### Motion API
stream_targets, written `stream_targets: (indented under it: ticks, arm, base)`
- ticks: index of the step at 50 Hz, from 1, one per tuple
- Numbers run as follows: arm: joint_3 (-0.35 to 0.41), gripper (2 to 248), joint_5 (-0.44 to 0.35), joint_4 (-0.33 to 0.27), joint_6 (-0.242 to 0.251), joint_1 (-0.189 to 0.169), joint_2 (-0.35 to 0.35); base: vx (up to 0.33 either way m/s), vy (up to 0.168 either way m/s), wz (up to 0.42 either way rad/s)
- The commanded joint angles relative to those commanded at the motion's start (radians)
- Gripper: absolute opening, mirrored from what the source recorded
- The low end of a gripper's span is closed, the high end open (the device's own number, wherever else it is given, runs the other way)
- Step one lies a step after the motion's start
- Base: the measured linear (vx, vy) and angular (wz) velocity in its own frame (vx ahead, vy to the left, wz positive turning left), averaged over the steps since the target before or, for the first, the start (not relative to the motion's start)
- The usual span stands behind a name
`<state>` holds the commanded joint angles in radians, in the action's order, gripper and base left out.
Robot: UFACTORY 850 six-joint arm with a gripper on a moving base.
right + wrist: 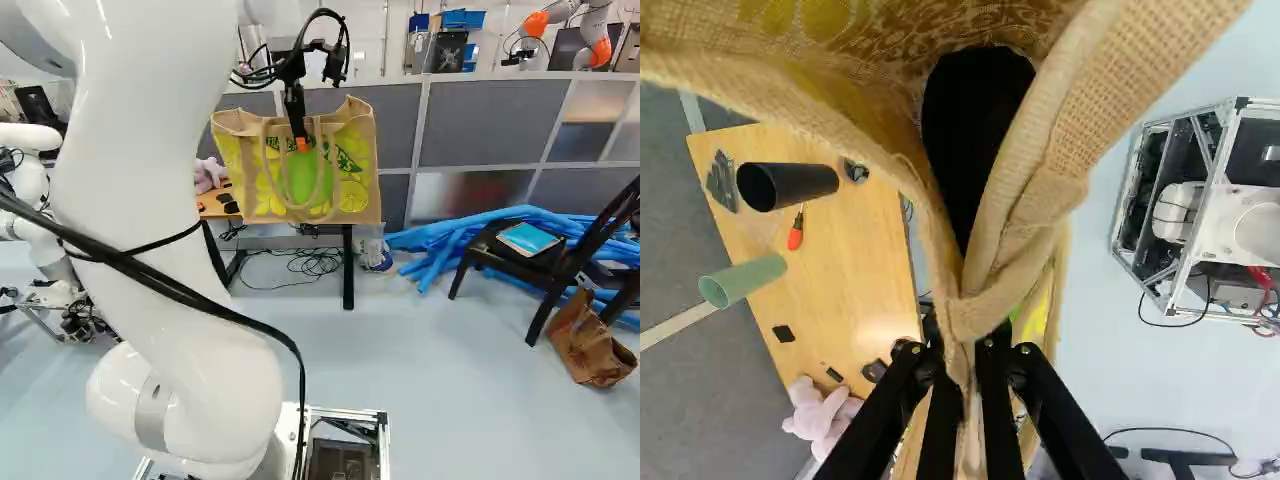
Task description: Pick up the bag on the ground and place it on the table
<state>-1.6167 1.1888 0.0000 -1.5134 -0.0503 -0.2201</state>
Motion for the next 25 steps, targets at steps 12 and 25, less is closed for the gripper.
stream_targets:
  ticks: [12, 25]
  arm:
    - [0.0, 23, 0.0, 0.0, 0.0, 0.0, 0.0]
    - [0.0, 23, 0.0, 0.0, 0.0, 0.0, 0.0]
  base:
    - [0.162, 0.155, -0.029]
    - [0.163, 0.163, -0.027]
